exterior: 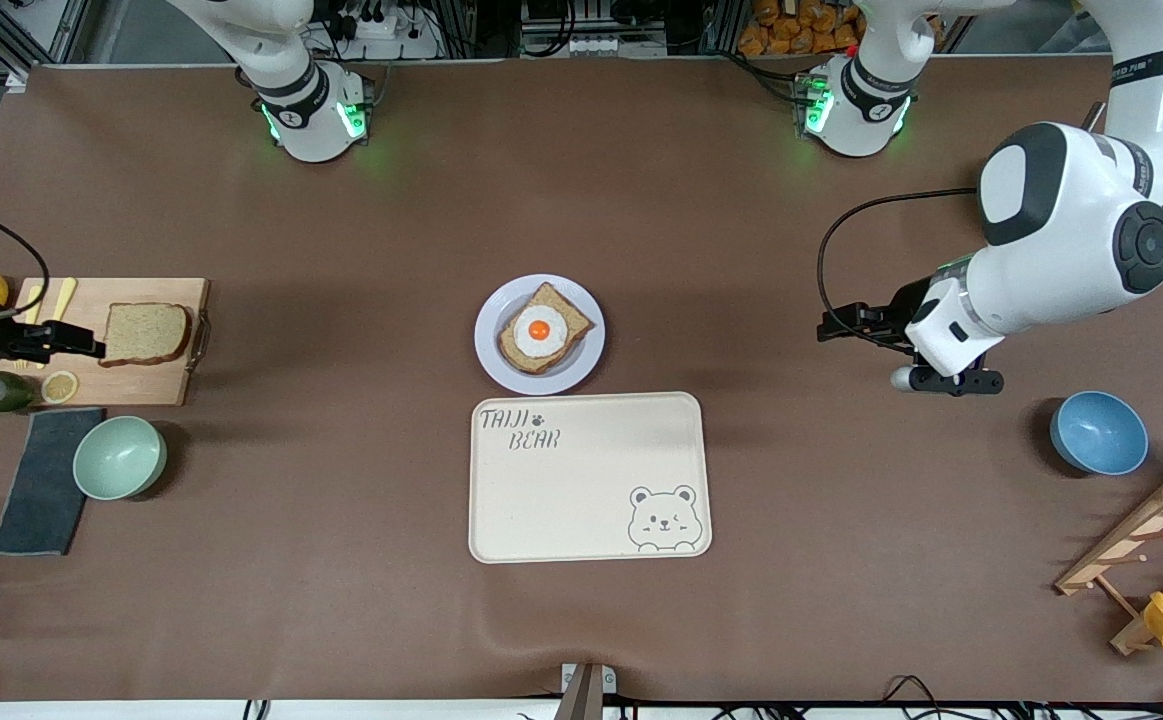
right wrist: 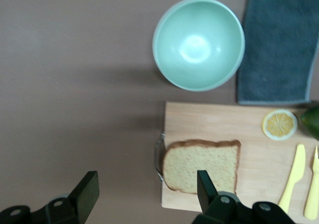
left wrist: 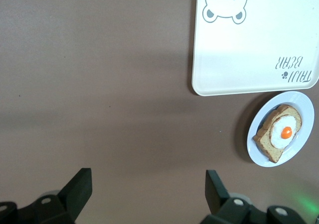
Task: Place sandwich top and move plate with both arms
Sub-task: 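Grasp the bread slice on the cutting board with the right gripper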
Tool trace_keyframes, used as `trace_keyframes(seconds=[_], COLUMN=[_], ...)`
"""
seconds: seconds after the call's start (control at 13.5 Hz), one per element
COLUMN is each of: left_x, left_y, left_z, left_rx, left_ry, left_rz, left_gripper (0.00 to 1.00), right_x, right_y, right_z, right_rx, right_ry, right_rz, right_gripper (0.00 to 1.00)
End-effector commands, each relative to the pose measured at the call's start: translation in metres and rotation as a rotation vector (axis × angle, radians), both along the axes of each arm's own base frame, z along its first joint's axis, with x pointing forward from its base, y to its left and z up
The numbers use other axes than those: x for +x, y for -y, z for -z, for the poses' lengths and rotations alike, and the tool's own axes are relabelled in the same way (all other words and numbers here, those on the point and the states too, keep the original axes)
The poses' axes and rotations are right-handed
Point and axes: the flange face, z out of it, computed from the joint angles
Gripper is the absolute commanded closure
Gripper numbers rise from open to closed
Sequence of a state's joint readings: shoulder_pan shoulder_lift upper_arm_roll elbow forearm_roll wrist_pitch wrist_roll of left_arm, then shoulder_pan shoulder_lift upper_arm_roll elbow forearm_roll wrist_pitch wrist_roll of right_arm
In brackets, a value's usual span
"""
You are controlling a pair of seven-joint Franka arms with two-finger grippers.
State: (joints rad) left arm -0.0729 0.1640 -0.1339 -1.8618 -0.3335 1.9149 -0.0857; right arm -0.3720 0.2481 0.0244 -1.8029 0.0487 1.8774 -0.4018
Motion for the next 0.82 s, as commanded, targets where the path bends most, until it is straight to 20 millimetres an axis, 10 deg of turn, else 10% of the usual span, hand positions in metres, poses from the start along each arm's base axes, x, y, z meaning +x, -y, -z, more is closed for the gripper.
trace_keyframes(seconds=[0.0,0.45,0.74], left_x=[0.004,0.006,0.010], left_y=[0.002,-0.003,-0.008], left_z=[-0.003,-0.003,-0.008], left_rx=[-0.048,-0.095,-0.196], left_ry=[-0.003,-0.012,-0.024], left_rz=[-0.043,-0.072,-0.131], left_gripper=[0.00,0.00,0.00], right_x=[-0.013,-0.029,-0.045], right_y=[0.023,0.086,0.105], right_z=[0.020,0.098,0.114], right_rx=[0.006,0.082,0.102], right_ry=[0.018,0.038,0.025], right_rz=[-0.033,-0.091,-0.095], right_gripper=[0.12,0.16,0.24])
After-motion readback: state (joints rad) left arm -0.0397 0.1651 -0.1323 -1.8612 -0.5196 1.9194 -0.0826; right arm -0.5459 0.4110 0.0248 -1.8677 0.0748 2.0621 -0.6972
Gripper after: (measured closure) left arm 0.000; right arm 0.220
